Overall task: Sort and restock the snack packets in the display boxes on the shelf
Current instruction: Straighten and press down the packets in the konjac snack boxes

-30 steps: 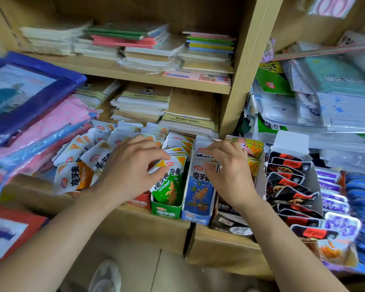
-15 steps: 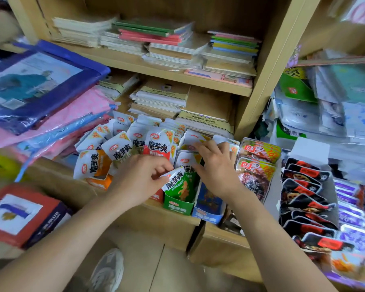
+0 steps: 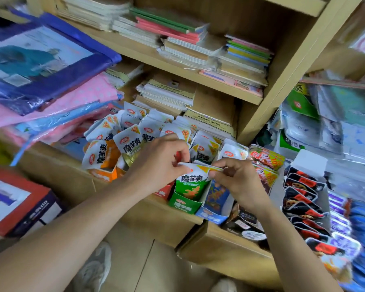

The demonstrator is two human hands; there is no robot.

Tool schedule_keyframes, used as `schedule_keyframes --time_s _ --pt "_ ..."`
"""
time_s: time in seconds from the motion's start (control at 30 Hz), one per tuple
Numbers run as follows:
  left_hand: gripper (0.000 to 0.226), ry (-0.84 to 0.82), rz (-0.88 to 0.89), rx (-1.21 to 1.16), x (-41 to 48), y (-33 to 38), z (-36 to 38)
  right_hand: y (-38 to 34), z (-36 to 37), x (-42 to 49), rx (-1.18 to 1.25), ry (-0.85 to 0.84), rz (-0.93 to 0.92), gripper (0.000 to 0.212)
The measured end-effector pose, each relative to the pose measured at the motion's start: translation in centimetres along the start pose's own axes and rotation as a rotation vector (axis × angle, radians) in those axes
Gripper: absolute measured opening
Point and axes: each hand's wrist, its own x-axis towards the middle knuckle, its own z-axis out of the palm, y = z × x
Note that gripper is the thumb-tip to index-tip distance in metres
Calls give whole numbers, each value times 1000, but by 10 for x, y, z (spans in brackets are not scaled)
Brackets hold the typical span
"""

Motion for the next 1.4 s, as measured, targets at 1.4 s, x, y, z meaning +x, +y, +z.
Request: schedule_keyframes --time_s 1.4 --pt "16 -2 356 137 -4 -18 13 5 6 51 -437 239 -230 12"
